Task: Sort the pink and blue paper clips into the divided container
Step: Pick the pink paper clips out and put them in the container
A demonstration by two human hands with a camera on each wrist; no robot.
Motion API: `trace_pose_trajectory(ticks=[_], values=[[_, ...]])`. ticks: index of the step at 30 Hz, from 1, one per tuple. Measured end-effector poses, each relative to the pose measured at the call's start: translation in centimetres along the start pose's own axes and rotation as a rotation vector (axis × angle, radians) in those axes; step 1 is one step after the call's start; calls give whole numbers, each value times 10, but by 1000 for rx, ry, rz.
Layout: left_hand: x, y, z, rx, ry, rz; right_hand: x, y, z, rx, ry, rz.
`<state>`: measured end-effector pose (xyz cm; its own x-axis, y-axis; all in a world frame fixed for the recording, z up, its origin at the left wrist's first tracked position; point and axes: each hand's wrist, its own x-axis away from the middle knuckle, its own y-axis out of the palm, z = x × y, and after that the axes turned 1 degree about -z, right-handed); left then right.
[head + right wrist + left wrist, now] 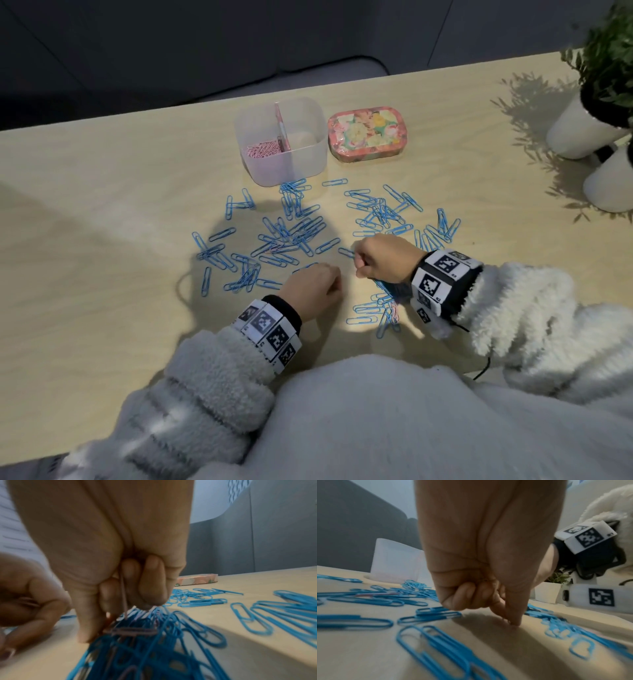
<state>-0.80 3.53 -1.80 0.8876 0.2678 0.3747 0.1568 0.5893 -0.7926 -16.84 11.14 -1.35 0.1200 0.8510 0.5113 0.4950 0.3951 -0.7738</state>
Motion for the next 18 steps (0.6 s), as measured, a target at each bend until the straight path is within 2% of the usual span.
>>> trace_pose_trajectory(ticks=[3,8,12,14,18], values=[[-3,-36,-5,88,-76,91,-3,-5,0,-19,-10,-61],[-34,-125,-24,87,-165,438,-5,1,1,-22,-32,-39],[-70,-158,-44,69,-262,518,-7,-3,1,-37,-64,-30],[-83,-159,-51,59,-308,556,-10,-17,-3,-106,-93,34],[-95,-156,-64,32,-323,590,-25,-66,-19,-268,-116,263]])
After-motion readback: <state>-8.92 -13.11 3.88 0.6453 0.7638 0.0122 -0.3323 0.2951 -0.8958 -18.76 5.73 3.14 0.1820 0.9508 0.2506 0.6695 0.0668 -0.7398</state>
